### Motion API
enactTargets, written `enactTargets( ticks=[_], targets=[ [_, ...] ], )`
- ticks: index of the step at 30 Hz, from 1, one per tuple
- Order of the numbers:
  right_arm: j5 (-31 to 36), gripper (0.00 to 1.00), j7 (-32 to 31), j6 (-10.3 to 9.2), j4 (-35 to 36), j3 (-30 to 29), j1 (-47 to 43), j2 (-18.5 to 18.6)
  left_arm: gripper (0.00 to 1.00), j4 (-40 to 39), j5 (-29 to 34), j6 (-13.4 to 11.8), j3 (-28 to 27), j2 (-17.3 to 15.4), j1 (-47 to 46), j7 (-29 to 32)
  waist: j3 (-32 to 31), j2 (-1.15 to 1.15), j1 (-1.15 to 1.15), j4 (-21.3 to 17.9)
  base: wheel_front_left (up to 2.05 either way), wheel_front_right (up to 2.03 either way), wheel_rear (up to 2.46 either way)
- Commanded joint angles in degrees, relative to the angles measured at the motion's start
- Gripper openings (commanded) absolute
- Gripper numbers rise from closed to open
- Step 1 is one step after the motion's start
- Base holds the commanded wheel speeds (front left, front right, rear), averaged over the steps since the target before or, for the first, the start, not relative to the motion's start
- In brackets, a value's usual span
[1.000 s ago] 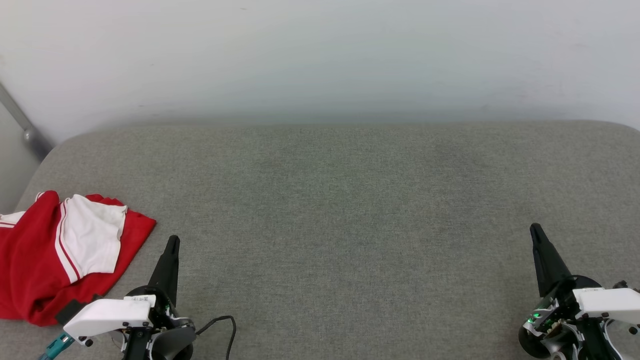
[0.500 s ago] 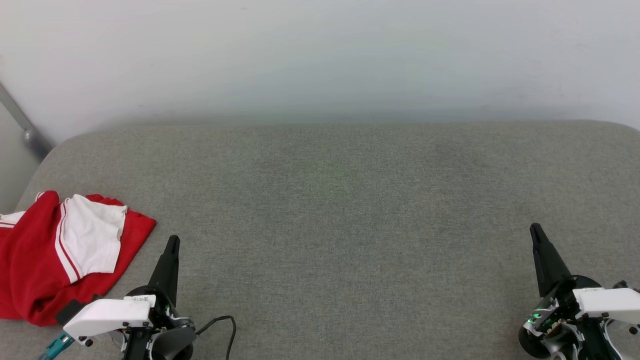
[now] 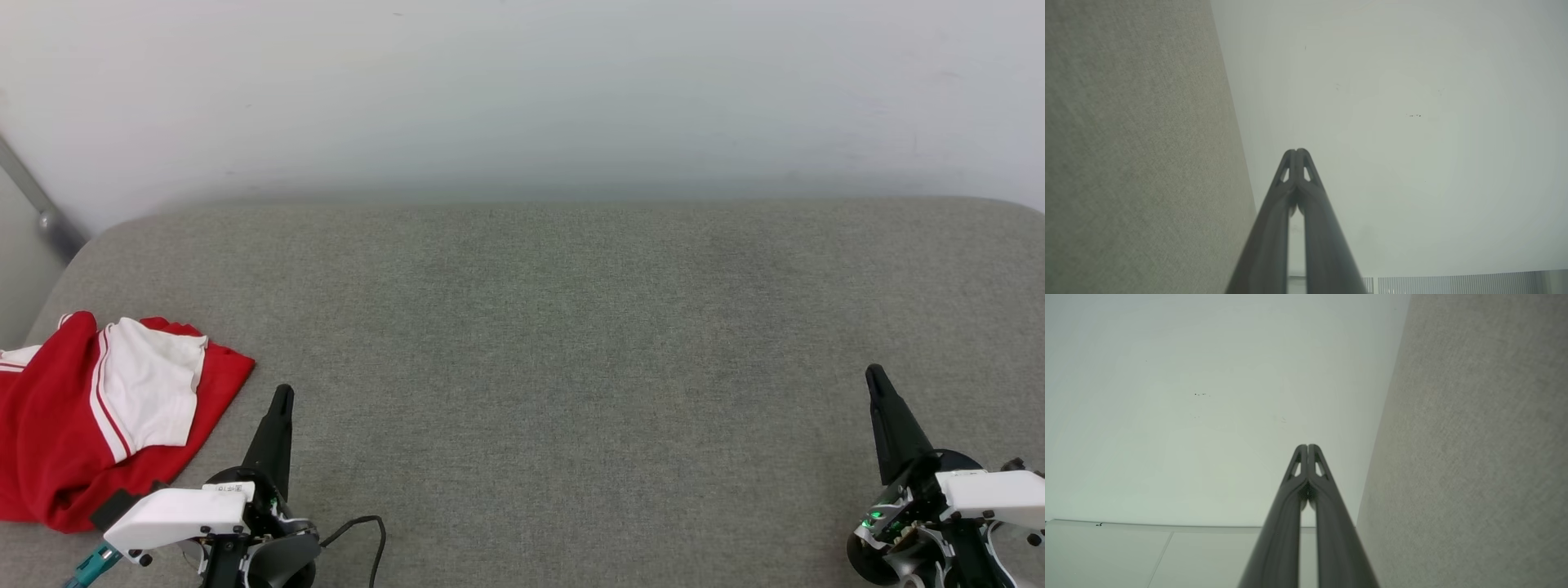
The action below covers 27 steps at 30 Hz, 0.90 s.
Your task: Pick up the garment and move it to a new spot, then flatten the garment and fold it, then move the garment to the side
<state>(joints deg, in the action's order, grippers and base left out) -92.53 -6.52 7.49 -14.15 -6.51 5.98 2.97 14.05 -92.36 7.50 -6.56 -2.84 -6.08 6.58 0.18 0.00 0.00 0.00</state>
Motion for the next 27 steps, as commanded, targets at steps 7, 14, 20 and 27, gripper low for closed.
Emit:
enactTargets(
  ticks=[7,14,20,27],
  targets=[
    [0.25,0.00,0.06,0.00,-0.03,0.03,0.64,-0.17,0.00,-0.01,-0.11,0.10,-0.08,0.03,-0.33,0.07,0.00,0.00,0.00,0.00,0.00,0.00,0.00],
    [0.62,1.00,0.74,0.00,0.19,0.66,-0.63,-0.03,1.00,0.10,-0.31,-0.01,1.47,0.08,0.16,-0.82,0.05,0.00,0.00,-0.01,0.00,0.00,0.00],
    [1.77,1.00,2.39,0.01,1.82,1.85,-0.68,0.20,1.00,-1.77,0.09,-0.01,3.54,0.06,-0.32,-2.63,0.11,0.00,0.00,0.03,0.00,0.00,0.00],
    [5.44,1.00,4.74,0.01,3.16,3.36,-0.62,1.04,1.00,-4.19,3.18,-0.01,5.60,0.01,-0.68,-4.86,0.18,0.00,0.00,0.16,0.00,0.00,0.00]
  ],
)
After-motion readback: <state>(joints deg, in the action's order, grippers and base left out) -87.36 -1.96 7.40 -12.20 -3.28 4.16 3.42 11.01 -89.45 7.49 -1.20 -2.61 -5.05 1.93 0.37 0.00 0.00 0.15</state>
